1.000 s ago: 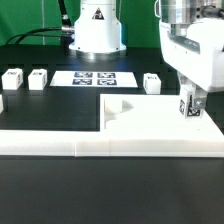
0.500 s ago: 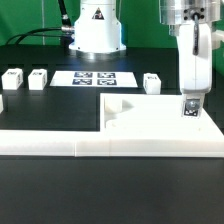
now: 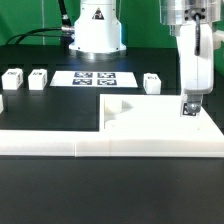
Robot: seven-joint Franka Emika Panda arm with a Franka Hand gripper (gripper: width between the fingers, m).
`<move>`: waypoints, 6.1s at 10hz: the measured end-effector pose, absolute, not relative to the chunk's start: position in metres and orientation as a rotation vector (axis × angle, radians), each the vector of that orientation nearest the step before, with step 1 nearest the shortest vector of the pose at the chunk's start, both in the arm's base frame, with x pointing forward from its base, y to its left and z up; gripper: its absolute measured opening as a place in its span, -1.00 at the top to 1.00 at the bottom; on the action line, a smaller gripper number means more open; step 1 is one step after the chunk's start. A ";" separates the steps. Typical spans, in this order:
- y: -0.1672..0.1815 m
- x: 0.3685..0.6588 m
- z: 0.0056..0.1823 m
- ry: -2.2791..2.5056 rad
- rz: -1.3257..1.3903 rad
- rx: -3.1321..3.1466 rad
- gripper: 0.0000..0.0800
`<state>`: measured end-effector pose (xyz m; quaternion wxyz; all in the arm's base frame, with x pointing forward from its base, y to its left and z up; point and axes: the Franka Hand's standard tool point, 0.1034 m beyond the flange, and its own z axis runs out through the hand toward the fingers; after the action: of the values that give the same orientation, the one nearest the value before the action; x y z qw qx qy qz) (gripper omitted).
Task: Assemble square table
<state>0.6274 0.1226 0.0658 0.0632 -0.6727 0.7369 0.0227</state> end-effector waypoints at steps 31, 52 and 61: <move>0.112 0.590 0.104 0.600 -0.023 -2.967 -0.62; 0.112 0.423 0.035 0.178 0.684 -3.008 -0.62; 0.102 0.400 0.030 0.144 1.269 -2.812 -0.62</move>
Offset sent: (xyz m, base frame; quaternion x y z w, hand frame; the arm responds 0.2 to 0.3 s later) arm 0.0000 0.0000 0.0000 0.0000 0.0000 -0.1938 0.9810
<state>0.3999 0.1016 0.0301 0.0263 -0.9101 0.0465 0.4108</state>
